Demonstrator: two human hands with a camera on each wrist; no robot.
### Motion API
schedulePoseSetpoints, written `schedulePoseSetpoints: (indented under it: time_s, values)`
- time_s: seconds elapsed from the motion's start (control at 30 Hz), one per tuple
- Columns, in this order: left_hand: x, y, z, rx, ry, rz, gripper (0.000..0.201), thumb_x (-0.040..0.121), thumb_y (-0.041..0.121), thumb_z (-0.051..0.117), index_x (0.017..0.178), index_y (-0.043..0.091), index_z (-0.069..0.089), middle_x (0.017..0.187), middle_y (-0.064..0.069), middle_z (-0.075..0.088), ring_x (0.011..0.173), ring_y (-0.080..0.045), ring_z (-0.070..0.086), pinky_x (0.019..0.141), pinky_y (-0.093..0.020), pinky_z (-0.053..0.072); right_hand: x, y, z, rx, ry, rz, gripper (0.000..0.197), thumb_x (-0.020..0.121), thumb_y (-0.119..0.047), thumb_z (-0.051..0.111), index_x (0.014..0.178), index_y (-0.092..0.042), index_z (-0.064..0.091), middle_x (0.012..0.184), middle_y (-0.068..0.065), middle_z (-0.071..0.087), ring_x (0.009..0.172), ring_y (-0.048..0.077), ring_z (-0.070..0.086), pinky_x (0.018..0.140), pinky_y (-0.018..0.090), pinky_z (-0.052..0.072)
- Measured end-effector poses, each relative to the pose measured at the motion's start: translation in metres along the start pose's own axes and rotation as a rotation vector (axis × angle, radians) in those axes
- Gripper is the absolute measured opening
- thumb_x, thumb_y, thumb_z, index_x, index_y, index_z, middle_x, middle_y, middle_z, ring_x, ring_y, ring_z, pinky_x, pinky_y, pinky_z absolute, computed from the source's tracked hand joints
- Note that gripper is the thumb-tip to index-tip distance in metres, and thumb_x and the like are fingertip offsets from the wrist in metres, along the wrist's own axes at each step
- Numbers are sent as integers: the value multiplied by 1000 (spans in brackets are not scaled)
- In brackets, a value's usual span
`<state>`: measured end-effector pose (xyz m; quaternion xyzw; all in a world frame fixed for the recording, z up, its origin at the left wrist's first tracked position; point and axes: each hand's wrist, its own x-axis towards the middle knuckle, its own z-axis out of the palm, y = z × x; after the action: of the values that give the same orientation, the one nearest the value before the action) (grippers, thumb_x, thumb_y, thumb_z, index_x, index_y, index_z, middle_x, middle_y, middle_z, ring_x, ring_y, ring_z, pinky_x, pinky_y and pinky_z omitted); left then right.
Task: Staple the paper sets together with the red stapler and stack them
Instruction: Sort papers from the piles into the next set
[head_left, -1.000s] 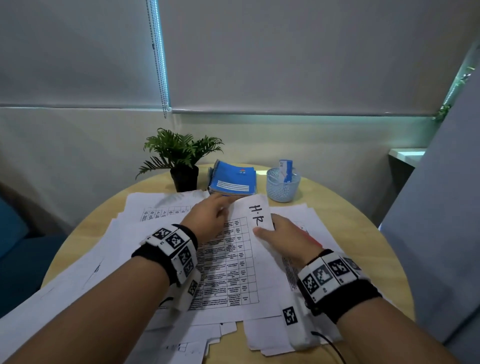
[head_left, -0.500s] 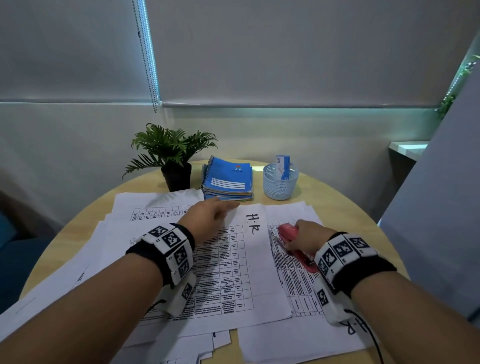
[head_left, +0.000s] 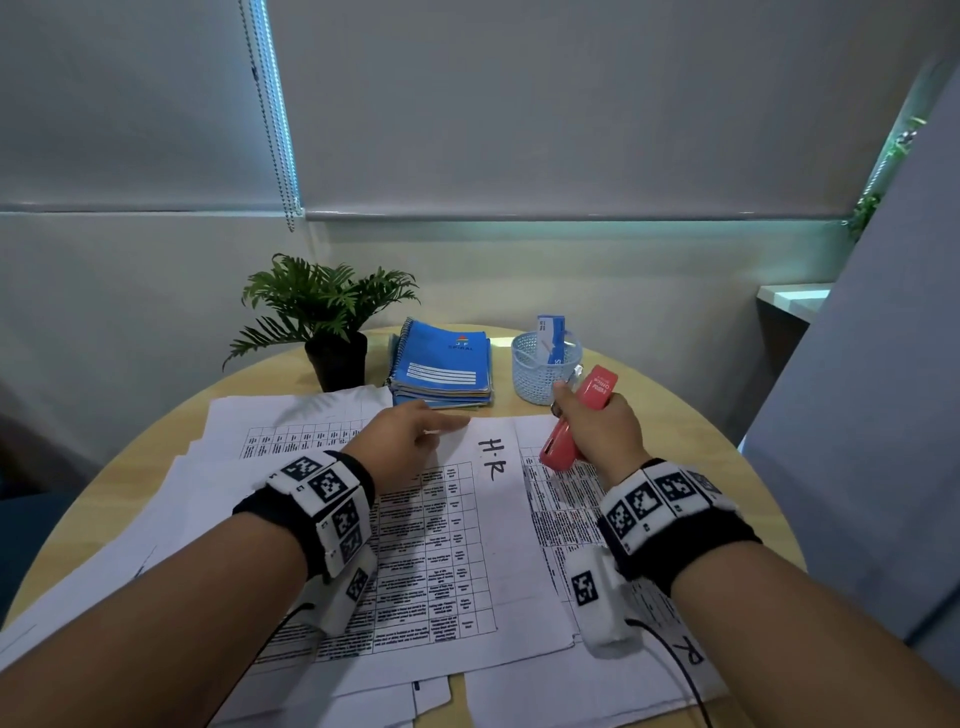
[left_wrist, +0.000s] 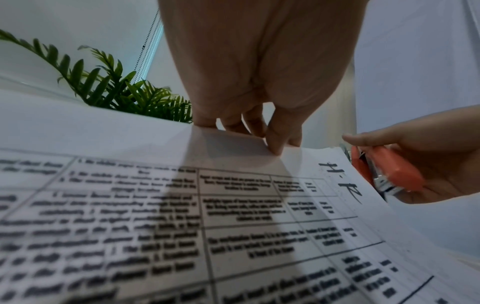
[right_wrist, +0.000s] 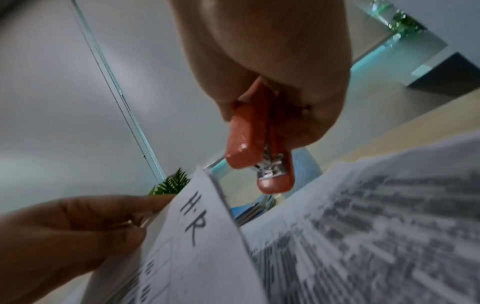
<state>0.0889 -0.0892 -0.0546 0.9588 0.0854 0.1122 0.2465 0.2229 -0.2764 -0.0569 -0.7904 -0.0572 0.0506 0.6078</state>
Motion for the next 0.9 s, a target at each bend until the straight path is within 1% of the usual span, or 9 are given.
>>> schedulePoseSetpoints:
  time_s: [0.13,0.23,0.33,0.4,0.5,0.6,0.7,0.83,0.9]
  values:
    - [-1,4,-1,2,-6,-6,39,97,7,43,126,27,59,97,7,46,90,-11,48,80,-17,32,-10,2,19,91,10,18,52,87,-56,56,110,-10,52,95,5,64,89,25,63,86,39,50]
    - [-2,7,-3,4,-11,-3,39,96,6,42,126,26,59,95,7,46,87,-9,46,80,-17,33,-20,1,33,146,20,8,47,89,-55,52,113,-15,46,91,0,60,90,24,61,87,39,49]
    - [-3,6,-6,-26,-2,-21,41,95,4,42,124,27,61,96,5,49,90,-11,50,82,-17,36,-25,-3,40,203,86,-19,41,90,-55,51,112,-21,44,97,0,62,91,22,62,83,34,47]
    - [-4,4,-7,-59,7,-41,42,94,4,43,122,29,62,102,3,54,98,-14,53,87,-19,38,-27,-8,41,261,120,-10,38,90,-56,50,109,-24,43,96,-1,63,85,21,63,77,31,48]
    - [-4,4,-7,-63,12,-45,43,93,4,43,122,29,62,110,-1,58,105,-16,54,93,-21,39,-31,-13,44,329,136,-22,34,92,-53,50,109,-25,43,88,-4,63,71,14,63,60,26,49]
    - [-4,7,-8,-60,13,-49,43,93,4,42,122,29,62,107,0,56,102,-16,53,89,-20,38,-37,-14,50,327,137,-40,36,91,-52,52,113,-24,46,90,-3,65,76,15,62,53,20,47]
    - [-4,9,-8,-68,6,-39,43,93,5,43,122,31,62,98,3,51,91,-14,51,83,-20,38,-41,-13,58,340,135,-33,46,89,-56,52,124,-26,45,103,1,66,88,17,63,73,27,49]
    - [-7,10,-9,-94,13,-12,42,93,4,43,121,30,63,90,4,48,82,-11,47,77,-17,34,-40,-14,61,362,137,21,43,90,-57,49,117,-24,50,98,-1,64,83,16,62,58,25,48]
    - [-8,10,-10,-119,19,-10,42,93,5,44,120,31,63,87,7,47,80,-10,47,76,-17,34,-39,-14,62,370,167,38,47,90,-59,47,114,-19,55,97,1,65,84,18,63,61,27,47]
